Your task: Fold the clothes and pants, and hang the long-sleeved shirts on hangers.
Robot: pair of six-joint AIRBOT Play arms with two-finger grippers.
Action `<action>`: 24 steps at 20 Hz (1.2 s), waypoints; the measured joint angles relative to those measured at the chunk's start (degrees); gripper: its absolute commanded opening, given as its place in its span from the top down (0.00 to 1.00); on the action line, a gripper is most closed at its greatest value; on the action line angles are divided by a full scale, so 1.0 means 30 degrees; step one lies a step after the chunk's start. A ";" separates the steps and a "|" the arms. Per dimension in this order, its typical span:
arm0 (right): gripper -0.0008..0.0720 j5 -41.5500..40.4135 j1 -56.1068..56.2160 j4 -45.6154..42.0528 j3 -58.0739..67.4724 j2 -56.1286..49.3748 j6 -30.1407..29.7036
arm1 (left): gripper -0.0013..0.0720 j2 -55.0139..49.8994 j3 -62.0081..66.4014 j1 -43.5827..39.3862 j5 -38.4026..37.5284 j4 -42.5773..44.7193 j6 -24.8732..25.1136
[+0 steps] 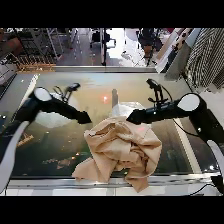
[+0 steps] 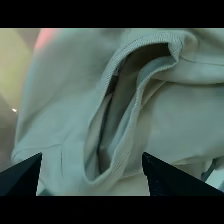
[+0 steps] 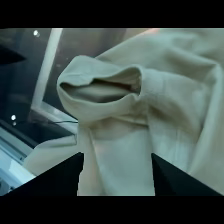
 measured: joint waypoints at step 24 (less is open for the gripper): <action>0.25 -1.1438 0.8167 -0.2557 -0.6368 -0.1545 1.1956 | 0.97 -0.1013 0.2193 -0.1042 -0.1960 0.0124 -0.0335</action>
